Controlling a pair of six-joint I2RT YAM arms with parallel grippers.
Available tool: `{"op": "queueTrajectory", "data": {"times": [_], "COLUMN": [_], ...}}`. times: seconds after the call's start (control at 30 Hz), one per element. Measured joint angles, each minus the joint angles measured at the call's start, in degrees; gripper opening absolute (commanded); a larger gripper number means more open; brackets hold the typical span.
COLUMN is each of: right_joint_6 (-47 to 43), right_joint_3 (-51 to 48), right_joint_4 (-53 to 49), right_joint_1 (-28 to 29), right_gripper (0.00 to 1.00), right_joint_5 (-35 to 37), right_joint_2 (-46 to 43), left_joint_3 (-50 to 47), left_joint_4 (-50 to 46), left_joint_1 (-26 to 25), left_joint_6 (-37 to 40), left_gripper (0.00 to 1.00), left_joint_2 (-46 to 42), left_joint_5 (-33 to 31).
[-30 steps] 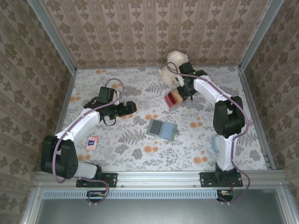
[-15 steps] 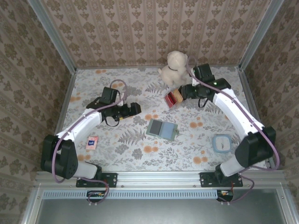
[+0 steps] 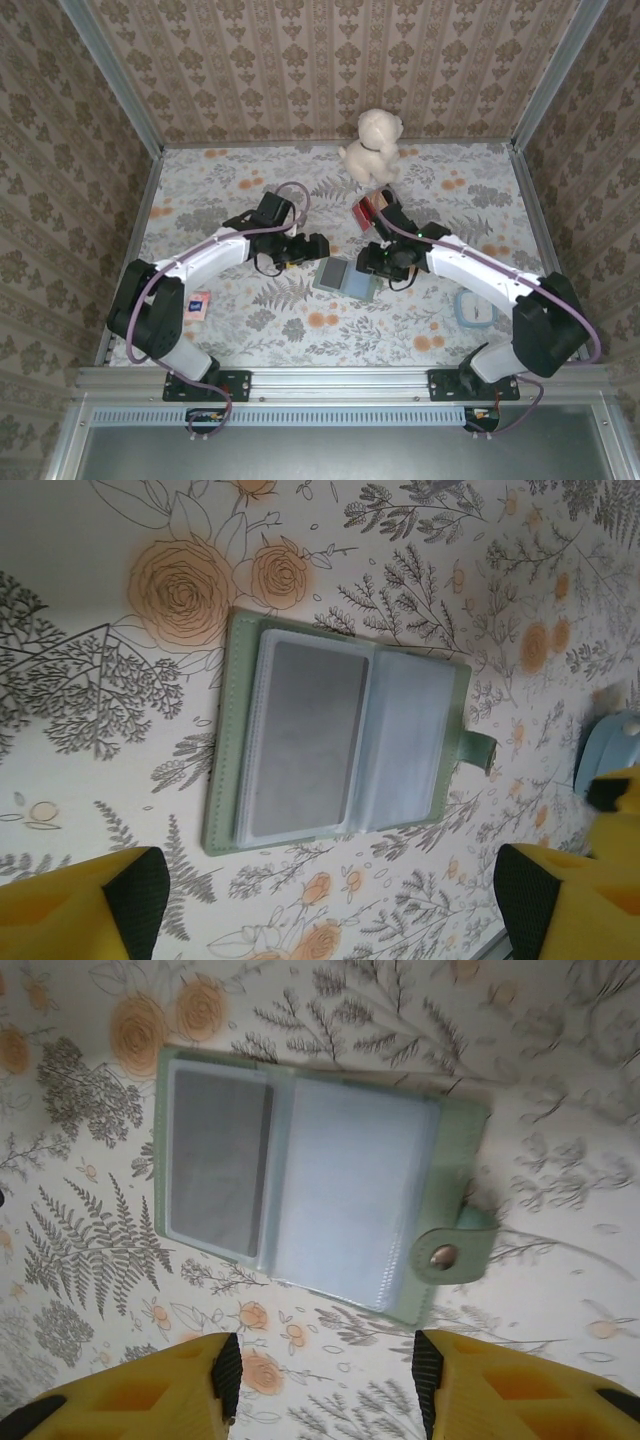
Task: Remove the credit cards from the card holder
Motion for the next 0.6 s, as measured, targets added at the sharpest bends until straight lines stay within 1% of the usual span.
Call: {"op": "queueTrajectory", "data": {"times": [0.17, 0.4, 0.47, 0.5, 0.53, 0.6], "right_joint_6": [6.3, 8.6, 8.6, 8.6, 8.5, 8.2], "right_joint_3": [-0.2, 0.9, 1.5, 1.8, 2.2, 2.8], "right_joint_4": [3.7, 4.6, 4.8, 4.8, 4.8, 4.8], "right_joint_1": [1.2, 1.2, 1.1, 1.1, 1.1, 0.9], "right_gripper": [0.49, 0.48, 0.48, 0.48, 0.48, 0.48], "right_joint_5": [-1.2, -1.8, -2.0, -2.0, -2.0, -1.8], "right_joint_2": [6.0, 10.8, 11.9, 12.4, 13.0, 13.8], "left_joint_3": [0.1, 1.6, 1.8, 1.9, 1.9, 1.9], "left_joint_4": [0.6, 1.1, 1.5, 1.7, 2.0, 2.4], "left_joint_1": [-0.3, -0.3, -0.3, -0.3, -0.3, -0.4], "left_joint_6": [-1.3, -2.4, -3.0, -3.4, -3.8, -4.6], "left_gripper": [0.87, 0.87, 0.84, 0.82, 0.78, 0.75], "left_joint_2": [0.7, 1.0, 1.3, 1.5, 1.6, 1.9], "left_joint_5": [-0.9, -2.0, -2.1, -2.2, -2.4, -2.5]}}
